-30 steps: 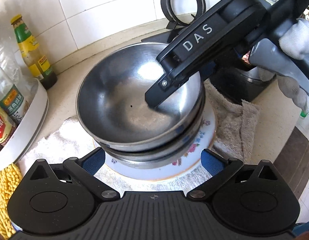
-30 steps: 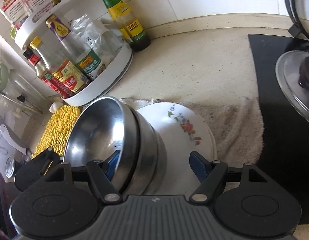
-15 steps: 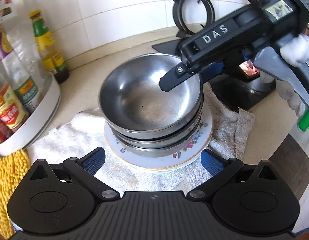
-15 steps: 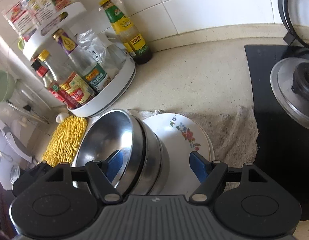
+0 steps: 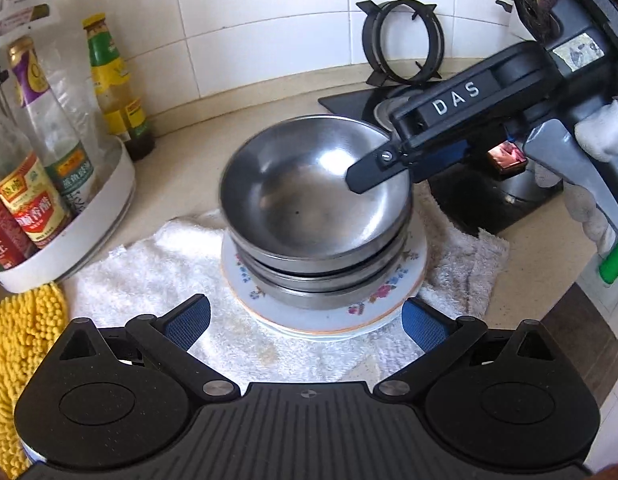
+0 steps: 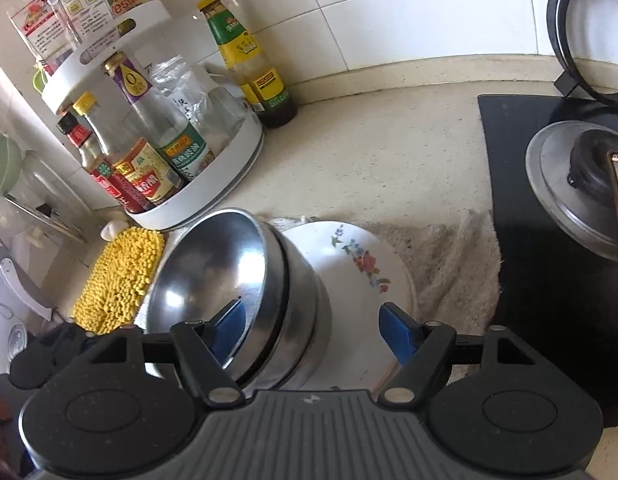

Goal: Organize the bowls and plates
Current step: 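Open the right tool and pull it back from the bowls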

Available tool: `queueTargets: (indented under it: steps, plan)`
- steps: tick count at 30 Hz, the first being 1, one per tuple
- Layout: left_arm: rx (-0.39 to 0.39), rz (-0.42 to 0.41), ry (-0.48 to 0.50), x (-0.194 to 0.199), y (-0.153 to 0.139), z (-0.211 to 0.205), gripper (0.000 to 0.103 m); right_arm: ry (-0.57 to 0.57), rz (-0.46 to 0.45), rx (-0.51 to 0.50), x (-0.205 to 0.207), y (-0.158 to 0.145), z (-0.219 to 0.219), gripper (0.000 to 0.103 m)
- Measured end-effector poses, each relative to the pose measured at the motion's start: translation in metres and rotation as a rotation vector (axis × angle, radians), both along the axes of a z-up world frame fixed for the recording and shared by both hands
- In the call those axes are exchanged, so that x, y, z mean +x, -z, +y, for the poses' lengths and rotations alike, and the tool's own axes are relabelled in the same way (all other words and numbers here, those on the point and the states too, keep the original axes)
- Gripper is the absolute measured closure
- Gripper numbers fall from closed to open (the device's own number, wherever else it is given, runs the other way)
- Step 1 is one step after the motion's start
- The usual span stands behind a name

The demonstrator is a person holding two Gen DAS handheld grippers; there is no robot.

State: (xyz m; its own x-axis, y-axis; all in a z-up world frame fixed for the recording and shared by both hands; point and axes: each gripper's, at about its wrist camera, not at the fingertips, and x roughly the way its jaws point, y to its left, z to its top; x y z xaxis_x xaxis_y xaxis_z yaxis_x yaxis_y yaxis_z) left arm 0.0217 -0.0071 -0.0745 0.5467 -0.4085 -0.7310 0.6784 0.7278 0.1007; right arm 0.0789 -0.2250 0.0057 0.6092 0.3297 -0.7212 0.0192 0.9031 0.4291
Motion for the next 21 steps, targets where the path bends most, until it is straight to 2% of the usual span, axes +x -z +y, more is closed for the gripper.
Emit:
queueTargets:
  steps: [5,10,15,21]
  plan:
    - [-0.018,-0.001,0.016,-0.003,-0.002,0.004,0.000,0.026,-0.006,0.007,-0.007,-0.010,0.003,0.014]
    - [-0.043,-0.011,0.015,-0.006,-0.009,0.014,0.000,0.041,-0.040,-0.027,-0.021,-0.028,0.015,0.014]
    - [-0.039,-0.026,-0.030,-0.005,-0.015,0.023,0.000,0.069,-0.081,-0.050,-0.043,-0.045,0.030,0.014]
    - [-0.040,-0.048,-0.086,-0.006,-0.022,0.032,0.000,0.104,-0.070,-0.123,-0.073,-0.050,0.052,0.012]
